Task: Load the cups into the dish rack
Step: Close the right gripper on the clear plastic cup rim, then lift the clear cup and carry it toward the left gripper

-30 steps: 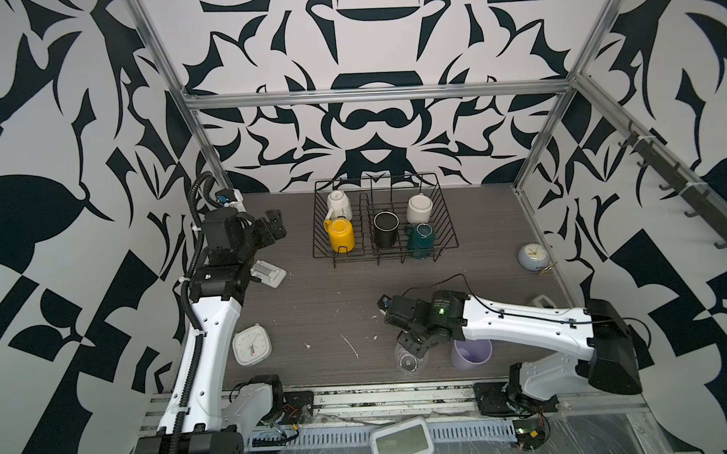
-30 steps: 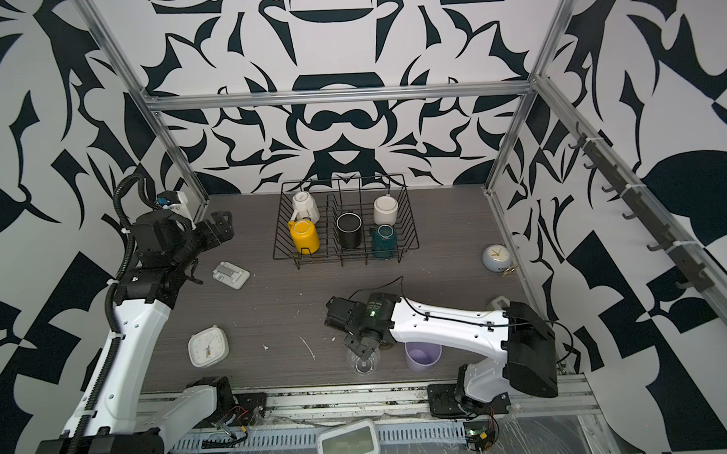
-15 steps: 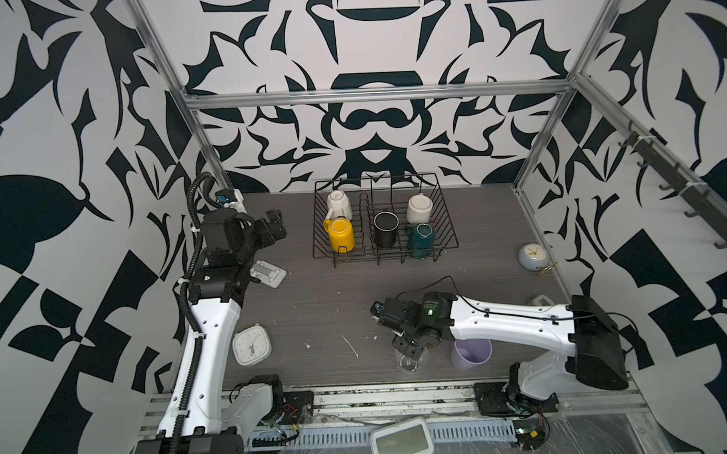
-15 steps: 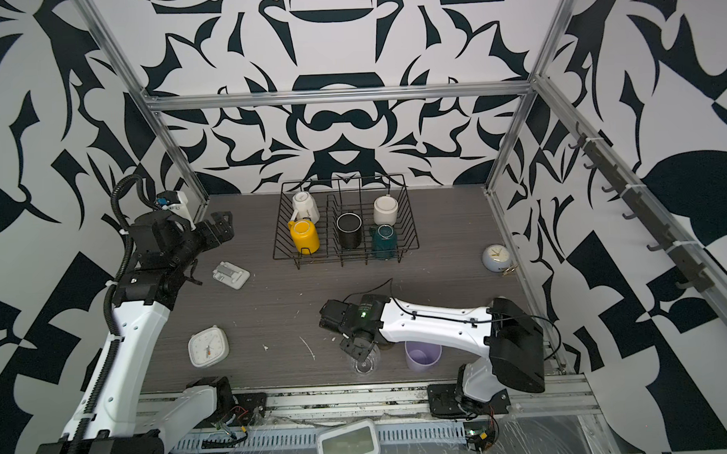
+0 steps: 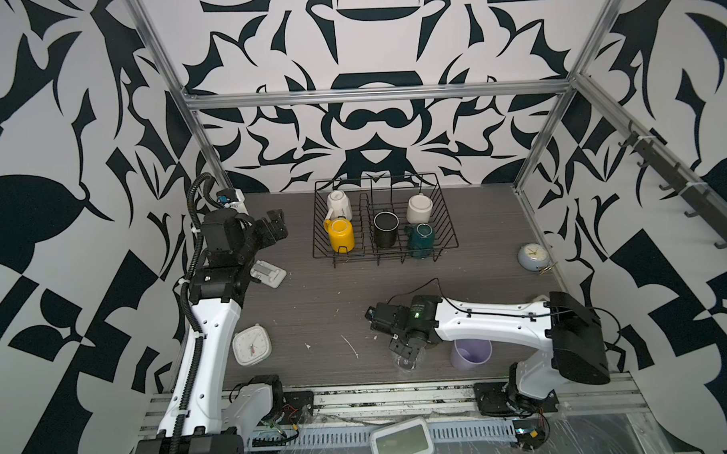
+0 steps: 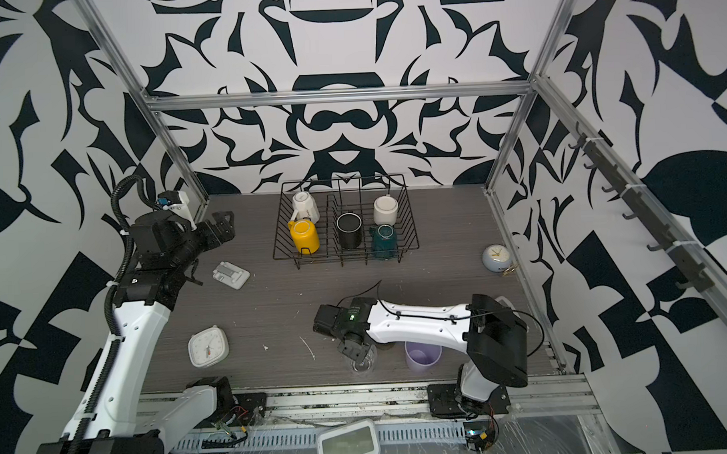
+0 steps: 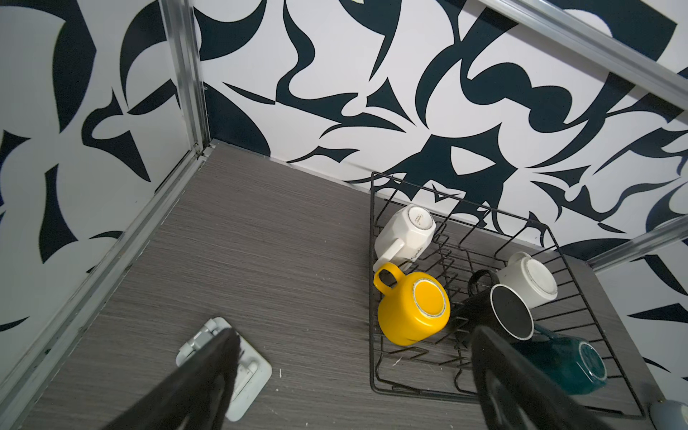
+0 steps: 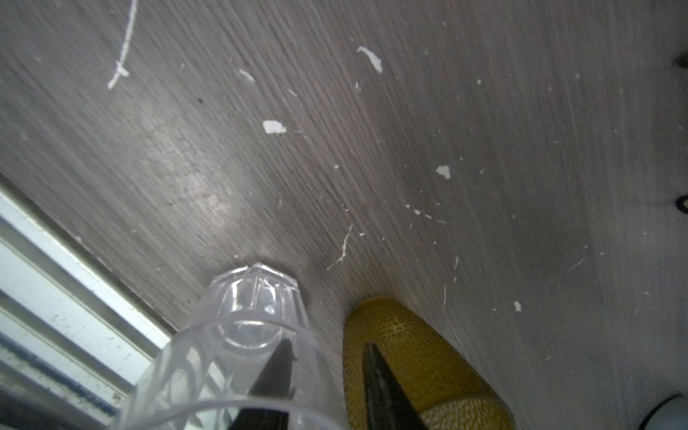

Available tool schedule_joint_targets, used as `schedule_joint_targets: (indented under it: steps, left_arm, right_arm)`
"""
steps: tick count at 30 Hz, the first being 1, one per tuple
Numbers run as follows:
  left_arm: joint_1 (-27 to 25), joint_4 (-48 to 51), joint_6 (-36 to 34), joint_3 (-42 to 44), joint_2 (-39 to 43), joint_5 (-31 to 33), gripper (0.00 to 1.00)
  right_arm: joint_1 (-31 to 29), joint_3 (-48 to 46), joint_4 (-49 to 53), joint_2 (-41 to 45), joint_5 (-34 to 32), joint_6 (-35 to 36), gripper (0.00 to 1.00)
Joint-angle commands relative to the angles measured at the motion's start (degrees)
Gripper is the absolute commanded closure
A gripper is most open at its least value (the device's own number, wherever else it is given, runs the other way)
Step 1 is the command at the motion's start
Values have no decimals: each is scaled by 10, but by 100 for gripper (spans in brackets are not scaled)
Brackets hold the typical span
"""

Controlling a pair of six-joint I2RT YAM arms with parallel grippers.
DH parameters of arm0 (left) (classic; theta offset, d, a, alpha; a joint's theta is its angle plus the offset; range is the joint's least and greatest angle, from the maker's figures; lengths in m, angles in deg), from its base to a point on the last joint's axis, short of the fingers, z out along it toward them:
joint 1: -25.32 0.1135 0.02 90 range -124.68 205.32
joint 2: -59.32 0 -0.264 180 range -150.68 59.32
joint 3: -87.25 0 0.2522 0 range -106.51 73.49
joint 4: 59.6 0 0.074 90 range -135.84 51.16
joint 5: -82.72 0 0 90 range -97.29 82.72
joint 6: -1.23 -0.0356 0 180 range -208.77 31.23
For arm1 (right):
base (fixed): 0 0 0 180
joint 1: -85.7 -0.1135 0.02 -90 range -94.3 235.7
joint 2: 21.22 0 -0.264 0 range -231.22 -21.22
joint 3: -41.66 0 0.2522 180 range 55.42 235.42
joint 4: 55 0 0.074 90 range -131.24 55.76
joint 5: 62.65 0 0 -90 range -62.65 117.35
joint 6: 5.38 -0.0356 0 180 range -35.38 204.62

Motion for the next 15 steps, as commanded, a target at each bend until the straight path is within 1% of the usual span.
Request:
schedule_joint_targets:
  steps: [1, 3, 6, 11, 15]
  left_arm:
    - [1, -15, 9, 6, 12, -10, 0]
    - [2, -16, 13, 8, 13, -10, 1]
    - [2, -17, 18, 11, 14, -9, 1]
    - [2, -28, 30, 19, 21, -16, 1]
    - [3, -45, 40, 30, 31, -25, 1]
  right_arm:
    - [-2, 27, -3, 3, -57, -1, 74]
    - [-3, 34, -3, 0, -73, -3, 80]
    - [-2, 41, -9, -2, -91, -10, 87]
    - [-1, 48, -31, 6, -86, -29, 99]
    - [12, 43, -54, 24, -63, -50, 100]
